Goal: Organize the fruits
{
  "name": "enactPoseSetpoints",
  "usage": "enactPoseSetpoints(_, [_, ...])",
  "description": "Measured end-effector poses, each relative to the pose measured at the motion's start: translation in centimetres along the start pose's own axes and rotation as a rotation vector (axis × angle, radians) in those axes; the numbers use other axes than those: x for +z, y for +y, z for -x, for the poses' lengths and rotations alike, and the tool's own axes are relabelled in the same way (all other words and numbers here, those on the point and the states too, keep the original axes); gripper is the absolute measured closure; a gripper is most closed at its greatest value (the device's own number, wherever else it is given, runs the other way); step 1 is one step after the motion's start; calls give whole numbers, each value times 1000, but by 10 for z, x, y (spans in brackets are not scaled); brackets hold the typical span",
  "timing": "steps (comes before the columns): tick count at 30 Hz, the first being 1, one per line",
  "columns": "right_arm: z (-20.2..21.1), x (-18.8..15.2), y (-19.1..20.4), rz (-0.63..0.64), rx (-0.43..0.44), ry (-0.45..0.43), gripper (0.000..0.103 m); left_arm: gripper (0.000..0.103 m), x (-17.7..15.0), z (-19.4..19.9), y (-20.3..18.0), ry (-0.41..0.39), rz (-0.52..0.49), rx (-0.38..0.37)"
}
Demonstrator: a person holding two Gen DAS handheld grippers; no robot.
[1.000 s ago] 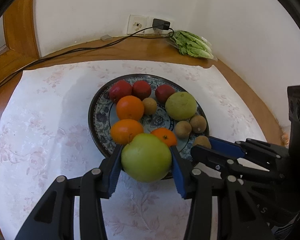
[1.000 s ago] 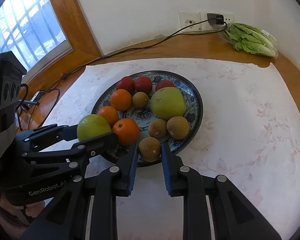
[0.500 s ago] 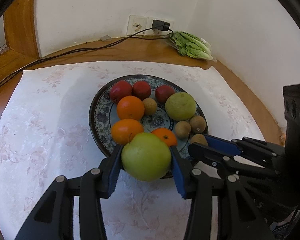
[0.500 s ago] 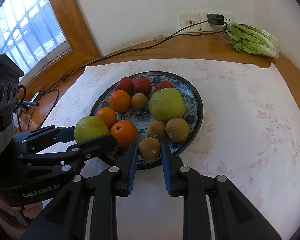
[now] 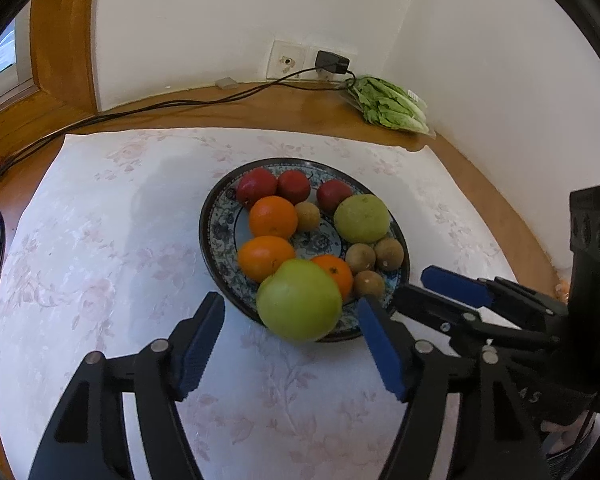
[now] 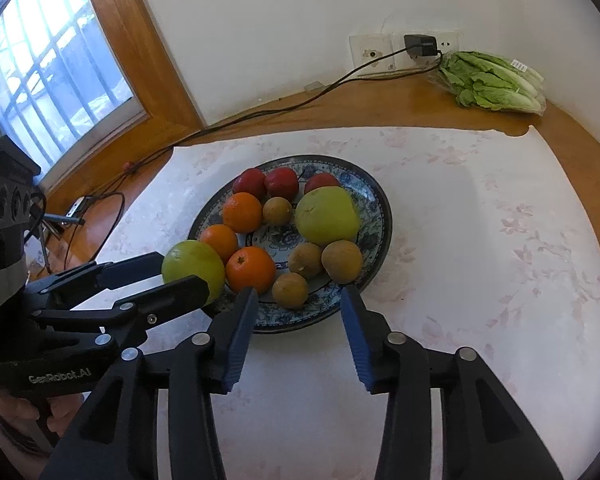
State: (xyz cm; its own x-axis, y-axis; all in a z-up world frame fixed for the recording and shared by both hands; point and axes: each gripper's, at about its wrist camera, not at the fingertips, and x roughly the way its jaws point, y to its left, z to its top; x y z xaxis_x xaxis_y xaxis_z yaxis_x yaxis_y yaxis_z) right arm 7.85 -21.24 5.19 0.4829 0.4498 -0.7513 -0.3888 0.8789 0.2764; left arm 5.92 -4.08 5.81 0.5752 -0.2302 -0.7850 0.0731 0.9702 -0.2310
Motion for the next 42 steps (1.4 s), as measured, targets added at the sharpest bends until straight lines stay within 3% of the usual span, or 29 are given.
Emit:
enactPoseSetpoints(4, [11, -4, 2, 4, 2, -11, 53, 30, -5, 7, -1, -3, 4, 6])
enactPoseSetpoints(16, [30, -25, -1, -16, -38, -23, 41, 14, -26, 15, -9, -4, -7, 94])
enactPoseSetpoints(27, [19, -49, -14, -34, -131, 4, 40, 13, -43, 1, -19, 21, -26, 154])
enactPoseSetpoints(42, [6, -53, -19, -40, -218, -18, 40, 11, -50, -18, -12, 28, -22, 265])
